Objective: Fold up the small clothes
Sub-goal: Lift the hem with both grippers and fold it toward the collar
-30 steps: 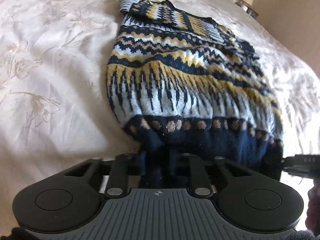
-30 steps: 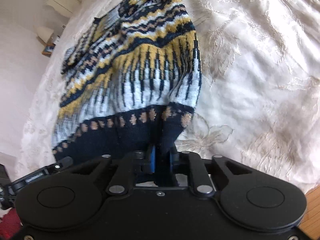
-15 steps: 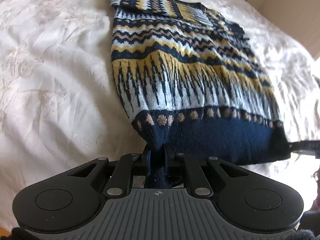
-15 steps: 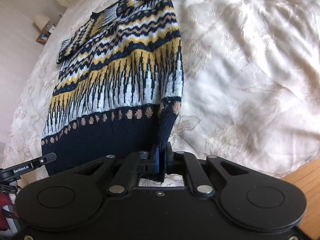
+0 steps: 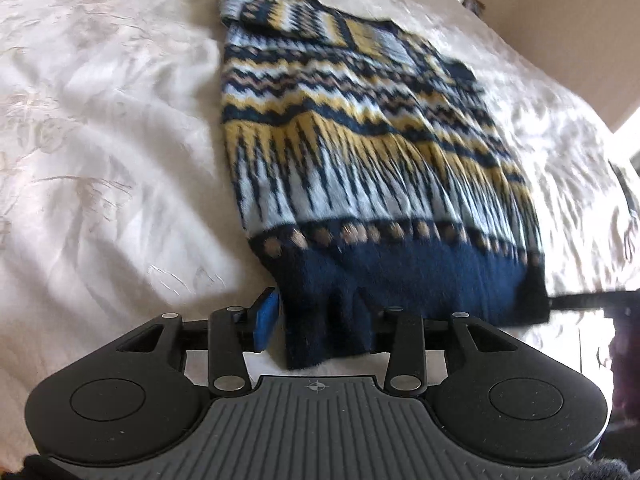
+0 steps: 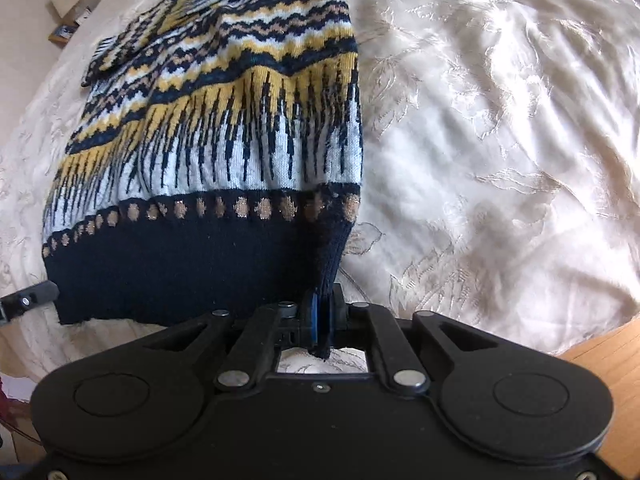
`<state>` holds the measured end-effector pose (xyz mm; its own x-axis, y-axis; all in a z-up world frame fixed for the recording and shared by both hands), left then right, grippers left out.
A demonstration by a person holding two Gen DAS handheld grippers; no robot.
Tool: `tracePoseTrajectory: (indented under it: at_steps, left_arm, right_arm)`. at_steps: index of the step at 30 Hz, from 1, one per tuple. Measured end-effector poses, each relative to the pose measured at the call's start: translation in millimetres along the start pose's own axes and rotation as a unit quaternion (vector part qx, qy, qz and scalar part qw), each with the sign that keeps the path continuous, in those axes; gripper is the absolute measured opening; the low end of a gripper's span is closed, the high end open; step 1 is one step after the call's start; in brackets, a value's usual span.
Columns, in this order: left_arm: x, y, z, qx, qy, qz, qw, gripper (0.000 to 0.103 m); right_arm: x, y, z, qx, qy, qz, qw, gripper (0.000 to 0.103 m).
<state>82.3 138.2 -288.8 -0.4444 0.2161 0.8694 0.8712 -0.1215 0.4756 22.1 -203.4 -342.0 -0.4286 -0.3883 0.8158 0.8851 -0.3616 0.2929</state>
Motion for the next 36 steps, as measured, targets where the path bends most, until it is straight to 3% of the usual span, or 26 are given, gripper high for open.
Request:
tracePoseTrajectory:
  at_steps: [3, 8, 14, 15, 16, 17, 20, 21, 25, 26, 28, 29, 36]
  left_arm:
    - [0, 5, 8, 0.025, 0.011, -0.013, 0.9996, 0.041]
    - [-25, -2, 6, 0.022, 0.0, 0.028, 0.9994, 0.043]
    - [-44, 2, 0, 0.058, -0.014, 0.036, 0.9976, 0.053]
    - [-42, 2, 0, 0.058, -0.012, 0.037, 0.9975, 0.046]
    - [-39, 2, 0, 0.053, -0.01, 0.037, 0.9979, 0.028]
    - [-37, 1, 1, 0.049, -0.011, 0.036, 0.9981, 0.021]
    - [-29, -1, 7, 0.063, -0.03, 0.036, 0.997, 0.015]
    - [-27, -2, 9, 0.066, -0.032, 0.036, 0.9967, 0.015]
    - [-25, -2, 11, 0.06, -0.031, 0.034, 0.9971, 0.014]
    - [-24, -2, 10, 0.059, -0.031, 0.034, 0.9972, 0.013]
    - [-24, 0, 9, 0.057, -0.032, 0.032, 0.9973, 0.011]
    - [-22, 1, 9, 0.057, -0.033, 0.032, 0.9974, 0.011]
    - [8, 20, 11, 0.074, -0.054, 0.015, 0.9957, 0.007]
  right_arm:
    - [-1, -1, 0, -0.002, -0.002, -0.001, 1.0, 0.01]
    - [-1, -1, 0, -0.008, 0.003, -0.004, 1.0, 0.011]
    - [2, -2, -1, -0.023, 0.011, -0.01, 1.0, 0.018]
    - [2, -2, 0, -0.023, 0.012, -0.011, 1.0, 0.021]
    - [4, -2, 0, -0.021, 0.01, -0.013, 1.0, 0.021]
    - [6, -2, 1, -0.019, 0.012, -0.016, 1.0, 0.024]
    - [12, 0, 4, -0.011, 0.016, -0.034, 0.999, 0.066]
    - [13, 1, 5, -0.01, 0.02, -0.037, 0.999, 0.071]
    - [4, 4, 7, -0.014, 0.026, -0.025, 0.999, 0.069]
    - [0, 4, 7, -0.015, 0.028, -0.02, 0.999, 0.065]
    - [-7, 3, 9, -0.025, 0.038, -0.007, 0.999, 0.04]
    - [-9, 3, 10, -0.034, 0.043, -0.001, 0.999, 0.015]
    - [25, 21, 38, -0.06, 0.116, -0.045, 0.99, 0.014]
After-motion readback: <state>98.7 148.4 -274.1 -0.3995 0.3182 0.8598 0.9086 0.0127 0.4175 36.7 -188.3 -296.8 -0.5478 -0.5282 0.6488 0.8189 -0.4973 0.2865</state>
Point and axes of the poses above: each gripper's, at about its wrist camera, not at the fingertips, and x roughly against the way its jaws point, z to its left, y to its top, the point moved 8 cm from there along -x, roughly the way its jaws point, and after that the axes turned 10 degrees about y, right-handed, at the moved point
